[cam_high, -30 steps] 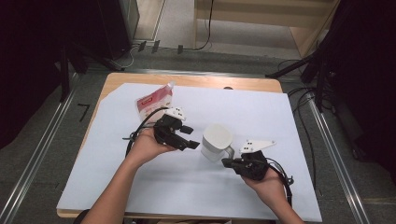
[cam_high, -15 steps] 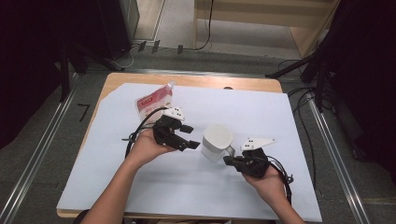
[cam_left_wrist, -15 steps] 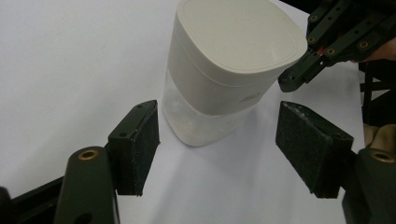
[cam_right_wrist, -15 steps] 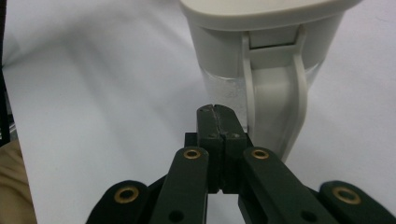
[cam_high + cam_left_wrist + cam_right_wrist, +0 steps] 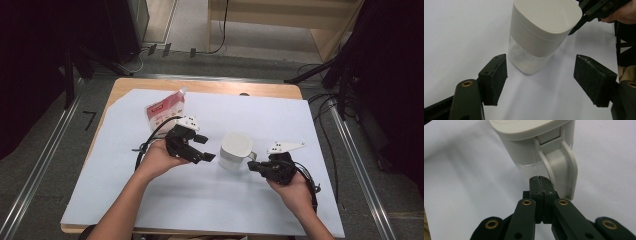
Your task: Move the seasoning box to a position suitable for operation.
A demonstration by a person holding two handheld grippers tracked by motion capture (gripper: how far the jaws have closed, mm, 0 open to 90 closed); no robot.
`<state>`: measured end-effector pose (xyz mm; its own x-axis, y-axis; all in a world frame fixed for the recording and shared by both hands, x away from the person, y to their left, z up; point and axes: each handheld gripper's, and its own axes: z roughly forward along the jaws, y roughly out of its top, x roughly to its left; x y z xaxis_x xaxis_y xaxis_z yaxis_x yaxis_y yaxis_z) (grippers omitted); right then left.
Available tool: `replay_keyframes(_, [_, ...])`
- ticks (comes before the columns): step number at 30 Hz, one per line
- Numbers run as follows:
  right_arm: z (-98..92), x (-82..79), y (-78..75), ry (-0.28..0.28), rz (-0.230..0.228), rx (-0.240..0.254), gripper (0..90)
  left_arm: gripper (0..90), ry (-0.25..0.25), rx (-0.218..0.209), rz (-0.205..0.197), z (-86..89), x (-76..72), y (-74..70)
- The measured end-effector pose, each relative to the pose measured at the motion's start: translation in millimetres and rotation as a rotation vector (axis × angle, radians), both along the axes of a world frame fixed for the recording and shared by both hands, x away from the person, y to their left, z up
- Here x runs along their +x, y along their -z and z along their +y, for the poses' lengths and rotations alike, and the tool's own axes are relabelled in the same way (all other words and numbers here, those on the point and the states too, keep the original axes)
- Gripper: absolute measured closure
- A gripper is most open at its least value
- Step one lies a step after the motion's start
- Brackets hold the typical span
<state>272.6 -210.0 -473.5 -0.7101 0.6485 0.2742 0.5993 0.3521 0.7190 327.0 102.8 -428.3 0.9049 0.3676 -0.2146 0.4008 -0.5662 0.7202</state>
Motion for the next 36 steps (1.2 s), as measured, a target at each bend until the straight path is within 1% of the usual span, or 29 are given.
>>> replay_keyframes(2, [-3.1, 3.4, 0.3, -0.002, 0.008, 0.0, 90.0, 28.0, 0.001, 0.002, 0.003, -0.4, 0.1, 0.4])
replay_keyframes(6, [-5.7, 7.1, 0.3, 0.006, 0.004, -0.001, 90.0, 28.2, 0.005, 0.002, 0.006, -0.9, 0.1, -0.1])
replay_keyframes(7, [-7.0, 8.4, 0.1, 0.008, 0.005, -0.002, 90.0, 28.6, 0.008, 0.001, 0.007, -0.9, 0.1, -0.3])
replay_keyframes(8, [-9.8, 11.1, -0.3, 0.017, 0.007, 0.004, 90.0, 31.0, 0.01, -0.005, 0.013, -1.1, -0.3, 0.0])
replay_keyframes(9, [-9.8, 11.1, -0.3, 0.017, 0.007, 0.004, 90.0, 31.0, 0.014, -0.005, 0.012, -1.4, -0.5, -0.1])
replay_keyframes(11, [-13.6, 14.7, 0.0, 0.022, 0.01, 0.01, 90.0, 29.2, 0.012, -0.003, -0.002, -3.0, -1.7, 0.5])
replay_keyframes(12, [-13.6, 14.7, 0.0, 0.022, 0.01, 0.01, 90.0, 29.2, 0.018, -0.002, -0.001, -3.5, -2.0, 0.4])
replay_keyframes(13, [-14.1, 15.5, 0.0, 0.018, 0.008, 0.007, 90.0, 27.8, 0.024, -0.005, 0.0, -4.3, -2.2, 0.7])
replay_keyframes(14, [-14.4, 16.3, -0.3, 0.02, 0.009, 0.002, 90.0, 26.0, 0.023, 0.001, -0.005, -5.0, -2.6, 0.7])
replay_keyframes(16, [-14.9, 18.2, -0.6, 0.025, 0.007, 0.0, 90.0, 24.5, 0.029, -0.005, -0.006, -5.9, -2.8, 0.7])
replay_keyframes(18, [-15.9, 20.4, -0.6, 0.031, 0.008, 0.003, 90.0, 23.0, 0.031, -0.015, 0.01, -6.5, -2.4, 0.4])
replay_keyframes(19, [-16.8, 21.4, -0.5, 0.035, 0.007, 0.006, 90.0, 23.2, 0.039, -0.028, 0.029, -6.7, -1.9, 0.4])
replay_keyframes(20, [-17.7, 22.3, -0.8, 0.038, 0.009, 0.006, 90.0, 23.7, 0.041, -0.03, 0.038, -7.0, -1.7, 0.5])
replay_keyframes(23, [-20.3, 26.7, -2.0, 0.057, -0.003, -0.004, 90.0, 22.9, 0.042, -0.032, 0.04, -8.3, -1.6, 1.2])
replay_keyframes(25, [-21.3, 27.9, -1.9, 0.056, 0.004, 0.003, 90.0, 22.8, 0.042, -0.018, 0.03, -9.5, -2.1, 1.9])
replay_keyframes(26, [-21.8, 28.4, -1.8, 0.053, 0.007, 0.007, 90.0, 22.3, 0.035, -0.016, 0.021, -10.5, -2.7, 2.5])
replay_keyframes(27, [-21.6, 28.3, -2.2, 0.052, 0.006, 0.004, 90.0, 22.2, 0.037, -0.015, 0.02, -11.0, -2.8, 3.0])
replay_keyframes(28, [-22.1, 28.0, -5.0, 0.046, 0.002, 0.01, 90.0, 22.5, 0.036, -0.017, 0.019, -11.7, -3.0, 3.5])
replay_keyframes(29, [-22.8, 27.8, -7.2, 0.044, -0.005, 0.016, 90.0, 23.4, 0.042, -0.021, 0.009, -12.3, -3.0, 4.4])
replay_keyframes(30, [-23.5, 27.2, -10.0, 0.044, -0.008, 0.018, 90.0, 24.5, 0.049, -0.016, -0.004, -12.7, -3.4, 5.1])
replay_keyframes(32, [-24.9, 27.1, -12.7, 0.041, -0.016, 0.018, 90.0, 24.8, 0.058, -0.007, -0.017, -14.0, -2.4, 7.2])
replay_keyframes(33, [-26.6, 26.8, -15.5, 0.04, -0.02, 0.02, 90.0, 24.7, 0.058, -0.002, -0.017, -14.9, -1.4, 8.4])
replay_keyframes(36, [-34.4, 28.6, -23.2, 0.047, -0.037, 0.033, 90.0, 24.8, 0.06, -0.01, -0.008, -15.5, 2.0, 10.9])
